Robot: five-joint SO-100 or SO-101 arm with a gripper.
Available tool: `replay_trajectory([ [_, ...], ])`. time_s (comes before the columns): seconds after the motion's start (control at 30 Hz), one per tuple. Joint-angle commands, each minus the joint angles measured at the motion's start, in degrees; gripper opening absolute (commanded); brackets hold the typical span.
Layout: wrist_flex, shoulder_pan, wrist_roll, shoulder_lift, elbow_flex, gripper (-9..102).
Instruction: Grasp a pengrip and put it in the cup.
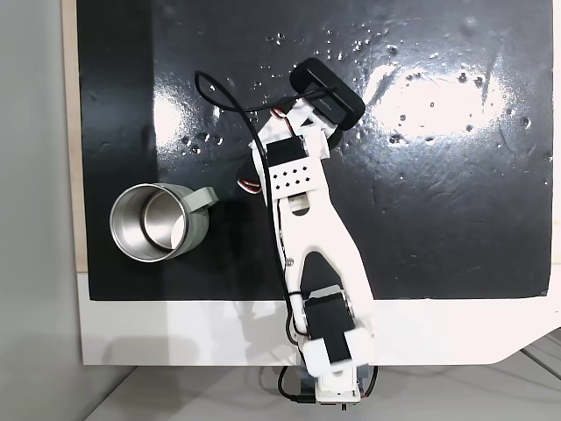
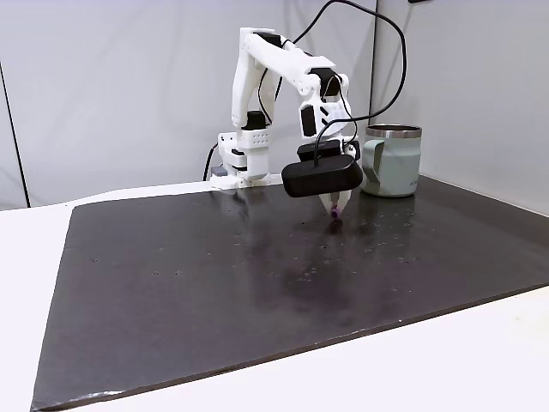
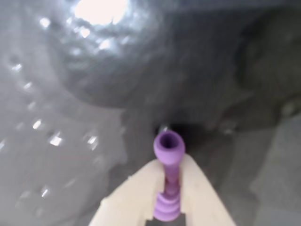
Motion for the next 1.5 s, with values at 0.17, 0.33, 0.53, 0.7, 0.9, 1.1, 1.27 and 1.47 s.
replay_trajectory([
  [0.17,12.4,-7.8,2.6,18.5,-7.3,0],
  [0.33,21.7,-15.3,5.1,23.3,-14.7,0],
  [0.53,28.2,-23.5,7.8,23.6,-21.7,0],
  [0.7,30.8,-30.2,8.3,23.6,-23.6,0],
  [0.9,30.7,-35.9,8.4,21.7,-24.6,0],
  [1.1,27.9,-37.7,11.2,14.9,-28.9,0],
  [1.27,27.9,-39.8,11.3,11.2,-31.6,0],
  [1.47,27.9,-40.4,11.2,10.1,-33.2,12],
])
